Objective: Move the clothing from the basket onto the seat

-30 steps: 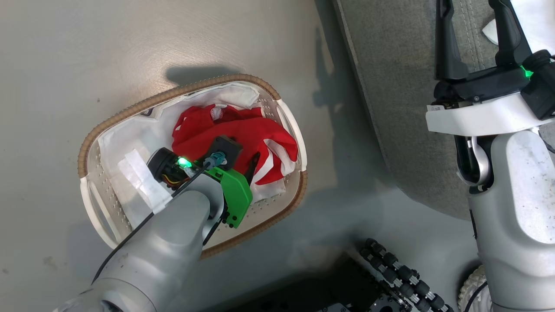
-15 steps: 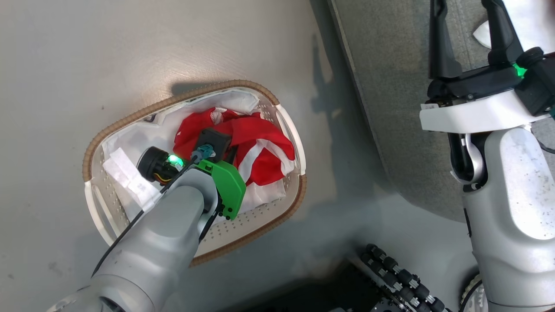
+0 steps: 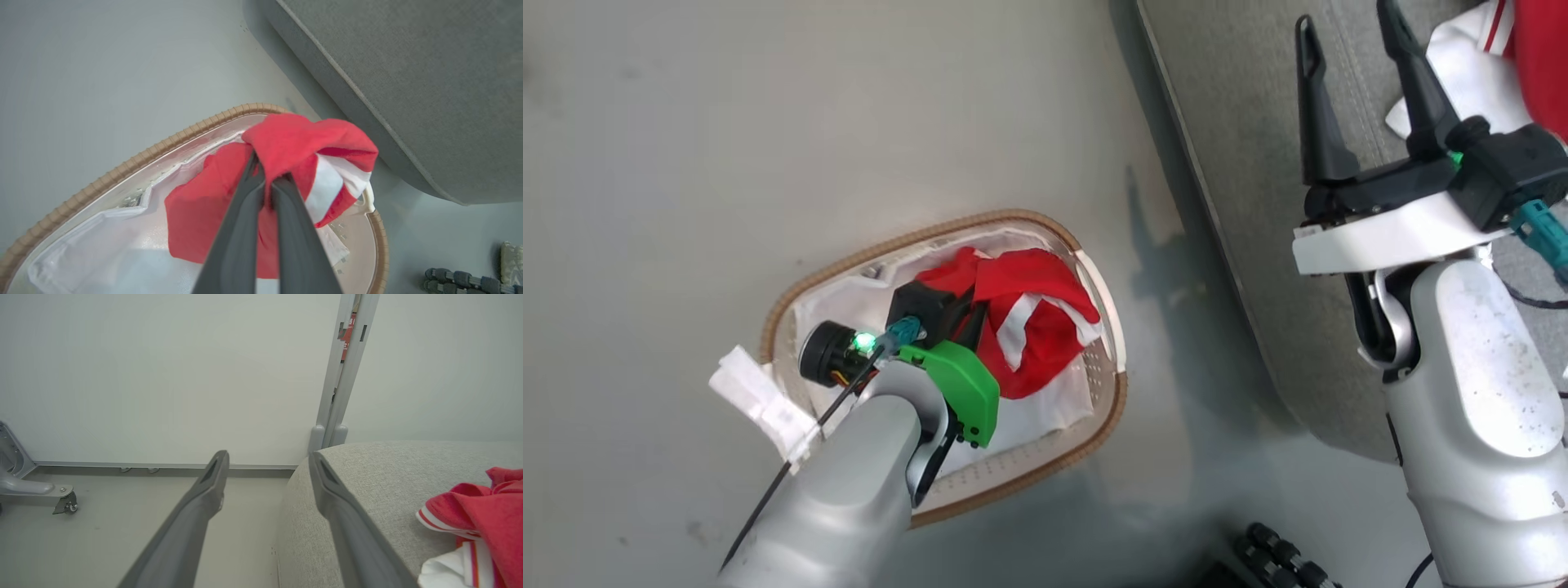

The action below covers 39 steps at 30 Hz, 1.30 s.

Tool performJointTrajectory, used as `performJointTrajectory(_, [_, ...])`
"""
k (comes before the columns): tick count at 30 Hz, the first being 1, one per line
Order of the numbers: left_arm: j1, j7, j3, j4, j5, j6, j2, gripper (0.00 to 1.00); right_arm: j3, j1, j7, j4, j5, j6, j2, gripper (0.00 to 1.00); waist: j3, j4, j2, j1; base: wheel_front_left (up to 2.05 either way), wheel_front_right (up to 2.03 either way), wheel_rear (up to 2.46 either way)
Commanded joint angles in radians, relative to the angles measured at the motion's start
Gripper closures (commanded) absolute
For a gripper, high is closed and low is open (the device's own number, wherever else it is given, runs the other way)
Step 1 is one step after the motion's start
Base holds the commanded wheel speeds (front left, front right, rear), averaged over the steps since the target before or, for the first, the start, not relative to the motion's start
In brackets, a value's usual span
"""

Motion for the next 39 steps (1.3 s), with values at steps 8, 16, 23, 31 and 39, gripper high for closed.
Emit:
performJointTrajectory(8, [0.179, 0.0, 0.19, -0.189, 0.153, -0.007, 0.002, 1.0, 0.003, 0.088, -0.002, 0.05, 0.017, -0.001, -0.003, 0.0, -0.235, 0.131, 0.006, 0.0, 0.0, 0.0, 0.0])
performJointTrajectory(16, [0.314, -0.001, 0.372, -0.392, 0.25, -0.037, -0.008, 1.0, 0.012, 0.175, -0.002, 0.084, 0.026, -0.001, -0.003, 0.0, -0.362, 0.176, 0.006, 0.0, 0.0, 0.0, 0.0])
performJointTrajectory(23, [0.354, 0.0, 0.467, -0.562, 0.298, -0.05, -0.015, 1.0, 0.026, 0.26, -0.002, 0.113, 0.034, -0.001, 0.006, 0.0, -0.442, 0.199, 0.006, 0.0, 0.0, 0.0, 0.0])
performJointTrajectory(31, [0.353, 0.0, 0.537, -0.664, 0.316, -0.055, -0.017, 1.0, 0.066, 0.344, -0.002, 0.15, 0.042, -0.001, 0.022, 0.0, -0.516, 0.197, 0.006, 0.0, 0.0, 0.0, 0.0])
performJointTrajectory(39, [0.328, 0.0, 0.525, -0.703, 0.326, -0.057, -0.018, 1.0, 0.174, 0.372, -0.002, 0.18, 0.023, -0.001, 0.026, 0.0, -0.539, 0.205, 0.006, 0.0, 0.0, 0.0, 0.0])
